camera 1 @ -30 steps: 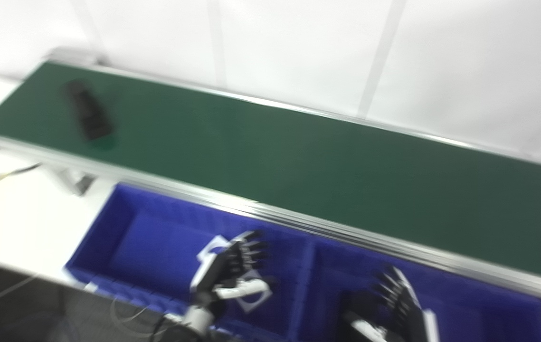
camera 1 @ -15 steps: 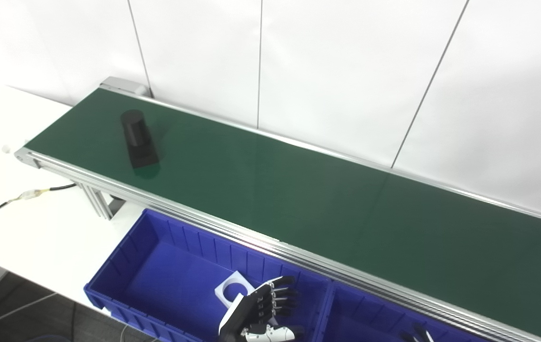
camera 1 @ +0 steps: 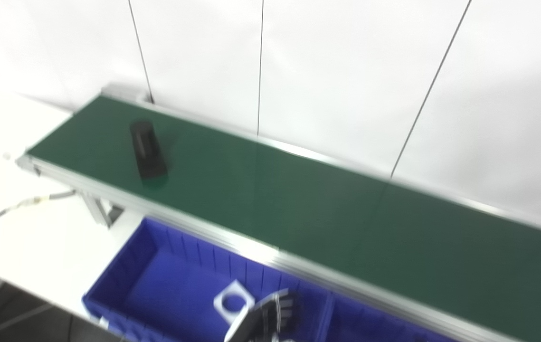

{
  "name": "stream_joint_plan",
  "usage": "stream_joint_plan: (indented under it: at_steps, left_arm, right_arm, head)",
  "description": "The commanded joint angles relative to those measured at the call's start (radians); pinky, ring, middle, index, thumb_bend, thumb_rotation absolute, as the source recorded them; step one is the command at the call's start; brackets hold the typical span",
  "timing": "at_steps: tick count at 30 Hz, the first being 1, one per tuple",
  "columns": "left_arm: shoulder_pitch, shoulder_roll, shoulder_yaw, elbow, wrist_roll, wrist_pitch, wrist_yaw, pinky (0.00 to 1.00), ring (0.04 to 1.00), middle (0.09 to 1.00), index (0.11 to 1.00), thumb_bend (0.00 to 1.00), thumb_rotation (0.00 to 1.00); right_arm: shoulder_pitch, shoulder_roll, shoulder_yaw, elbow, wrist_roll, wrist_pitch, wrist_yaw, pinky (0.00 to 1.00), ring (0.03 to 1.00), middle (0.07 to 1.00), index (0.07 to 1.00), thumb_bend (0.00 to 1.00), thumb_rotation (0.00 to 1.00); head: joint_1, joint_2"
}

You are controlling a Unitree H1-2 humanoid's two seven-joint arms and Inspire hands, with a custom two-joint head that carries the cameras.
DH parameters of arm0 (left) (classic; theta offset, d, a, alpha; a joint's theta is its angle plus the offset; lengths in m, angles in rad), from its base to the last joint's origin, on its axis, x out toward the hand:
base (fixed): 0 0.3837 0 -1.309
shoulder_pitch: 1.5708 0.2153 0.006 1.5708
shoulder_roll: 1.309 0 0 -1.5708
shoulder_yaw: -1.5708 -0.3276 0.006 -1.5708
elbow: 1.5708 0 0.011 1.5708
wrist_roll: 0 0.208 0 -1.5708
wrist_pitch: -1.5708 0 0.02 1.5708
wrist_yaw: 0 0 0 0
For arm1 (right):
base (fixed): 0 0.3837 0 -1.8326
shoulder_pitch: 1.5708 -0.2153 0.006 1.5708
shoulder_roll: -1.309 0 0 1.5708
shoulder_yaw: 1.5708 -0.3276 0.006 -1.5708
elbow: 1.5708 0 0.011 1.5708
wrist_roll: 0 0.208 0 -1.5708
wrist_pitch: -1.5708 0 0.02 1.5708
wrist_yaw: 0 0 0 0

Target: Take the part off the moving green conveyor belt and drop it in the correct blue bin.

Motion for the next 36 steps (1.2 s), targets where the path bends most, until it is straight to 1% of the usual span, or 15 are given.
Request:
stream_joint_plan:
  at_steps: [1,2,5,10,14,24,36]
  left_arm:
    - [-0.015,-0.006,-0.004,-0.013,0.002,-0.042,0.001,0.67,0.694,0.745,0.805,0.73,0.0]
    - [-0.015,-0.006,-0.003,-0.013,0.002,-0.042,0.001,0.67,0.693,0.744,0.805,0.73,0.0]
    - [-0.019,-0.004,-0.001,0.008,-0.002,-0.058,-0.005,0.67,0.692,0.742,0.808,0.73,0.0]
    - [-0.024,0.0,0.004,0.029,0.004,-0.071,0.002,0.65,0.68,0.733,0.8,0.74,0.0]
    - [-0.026,0.001,0.006,0.034,-0.001,-0.074,-0.004,0.66,0.677,0.731,0.796,0.75,0.0]
    - [-0.021,-0.003,0.004,0.025,-0.001,-0.067,-0.004,0.65,0.673,0.724,0.793,0.77,0.0]
    - [-0.018,-0.013,0.001,0.025,-0.001,-0.063,0.001,0.64,0.673,0.726,0.798,0.77,0.0]
  right_arm:
    - [-0.01,0.005,-0.006,-0.01,0.007,-0.047,0.003,0.67,0.744,0.814,0.9,0.58,0.0]
    - [-0.01,0.005,-0.006,-0.01,0.004,-0.047,0.001,0.66,0.742,0.814,0.898,0.58,0.0]
    - [-0.011,0.002,-0.003,-0.002,-0.002,-0.047,-0.004,0.65,0.732,0.806,0.896,0.58,0.0]
    - [-0.013,0.005,-0.001,0.009,0.004,-0.047,0.003,0.64,0.727,0.804,0.897,0.57,0.0]
    - [-0.014,0.005,0.002,0.01,0.001,-0.047,0.003,0.64,0.727,0.806,0.889,0.58,0.0]
    - [-0.009,0.0,0.001,0.001,-0.009,-0.047,-0.011,0.63,0.718,0.798,0.885,0.58,0.0]
    - [-0.007,-0.009,-0.001,-0.002,-0.004,-0.047,-0.006,0.62,0.712,0.789,0.883,0.58,0.0]
  head:
    - [-0.004,-0.002]
    - [-0.004,-0.002]
    - [-0.025,-0.032]
    - [-0.029,-0.05]
    - [-0.027,-0.045]
    - [-0.035,-0.027]
    - [-0.03,-0.023]
